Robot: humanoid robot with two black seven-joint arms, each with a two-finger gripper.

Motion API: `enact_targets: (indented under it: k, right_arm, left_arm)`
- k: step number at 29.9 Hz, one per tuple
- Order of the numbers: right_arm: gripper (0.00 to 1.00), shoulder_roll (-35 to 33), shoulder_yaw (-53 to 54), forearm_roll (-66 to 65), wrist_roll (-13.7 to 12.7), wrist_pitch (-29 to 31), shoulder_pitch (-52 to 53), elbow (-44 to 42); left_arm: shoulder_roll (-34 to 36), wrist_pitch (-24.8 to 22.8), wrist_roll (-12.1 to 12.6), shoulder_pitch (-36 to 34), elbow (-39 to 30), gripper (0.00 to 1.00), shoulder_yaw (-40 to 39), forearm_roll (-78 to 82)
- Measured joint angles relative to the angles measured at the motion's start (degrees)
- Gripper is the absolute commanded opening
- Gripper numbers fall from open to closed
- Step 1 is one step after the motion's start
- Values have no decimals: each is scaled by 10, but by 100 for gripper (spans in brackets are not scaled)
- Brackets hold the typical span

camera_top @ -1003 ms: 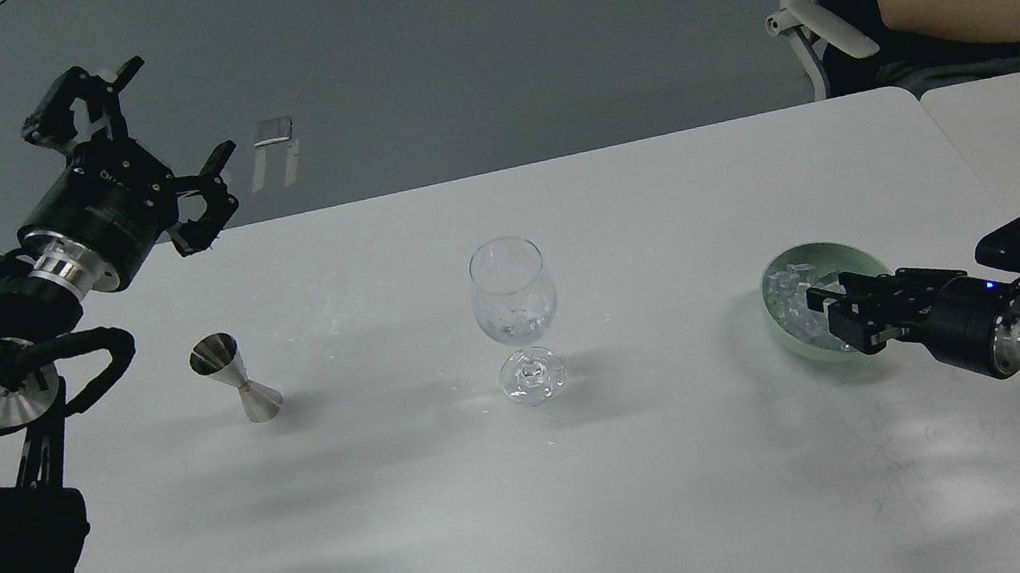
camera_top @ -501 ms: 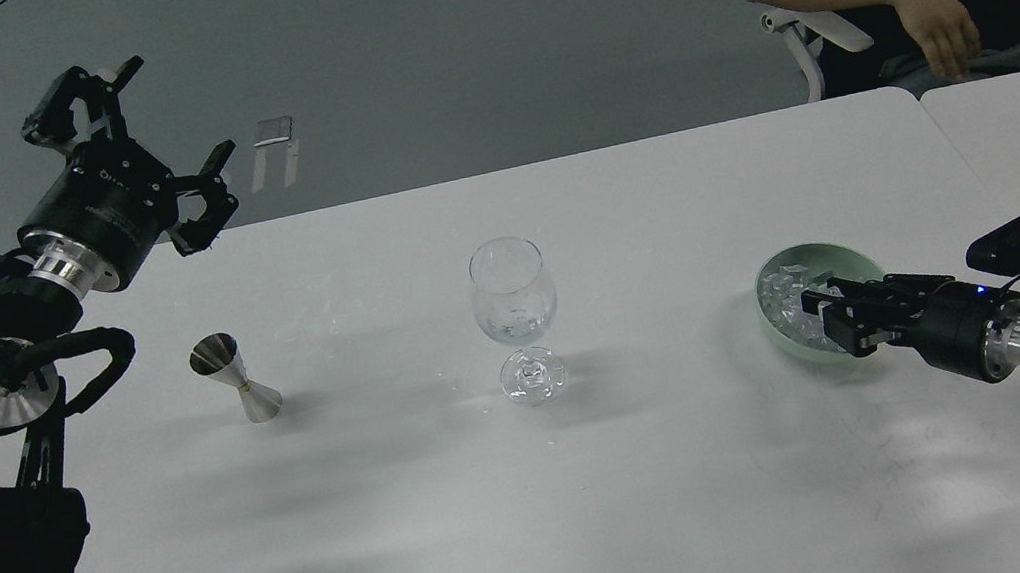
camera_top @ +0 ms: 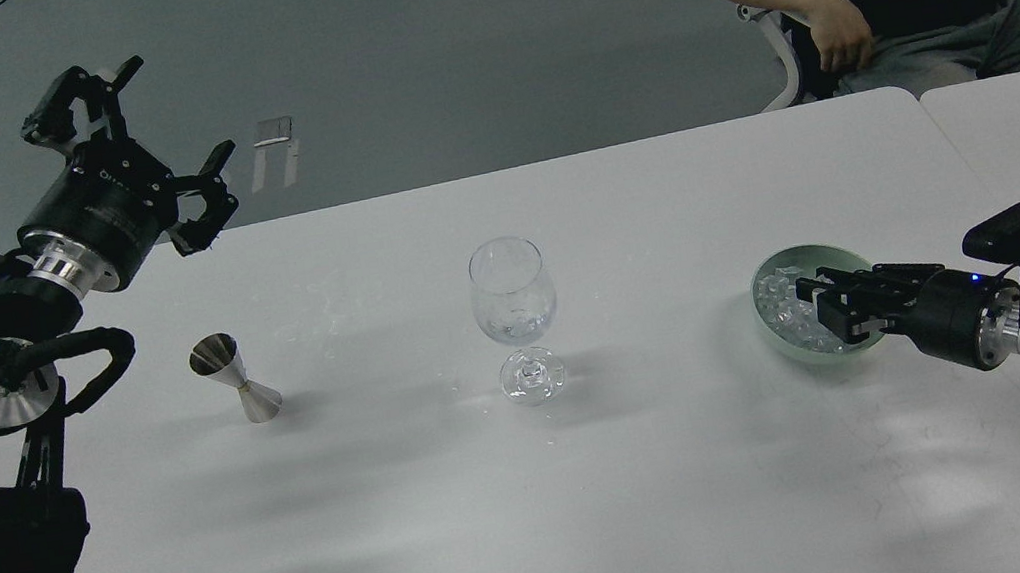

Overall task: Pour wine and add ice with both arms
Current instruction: 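Close the right gripper on ice cubes in the bowl, then carry the ice with the right gripper over the wine glass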

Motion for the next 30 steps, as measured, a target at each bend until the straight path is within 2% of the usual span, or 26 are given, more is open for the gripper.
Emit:
enact_targets:
  k: [6,13,23,30]
  right_arm:
    - [9,-40,3,17,1,26,67,53]
    - [9,-38,-2,31,-13,62,152,105]
    - [9,58,-58,14,-45,106,279,118]
    - [9,135,-97,-25,-51,125,322,116]
  left_arm:
    - [1,0,0,-1,0,98,0,0]
    - [2,0,0,-1,0,98,0,0]
    - [1,0,1,-1,0,98,0,0]
    - [1,0,1,-1,-1,98,0,0]
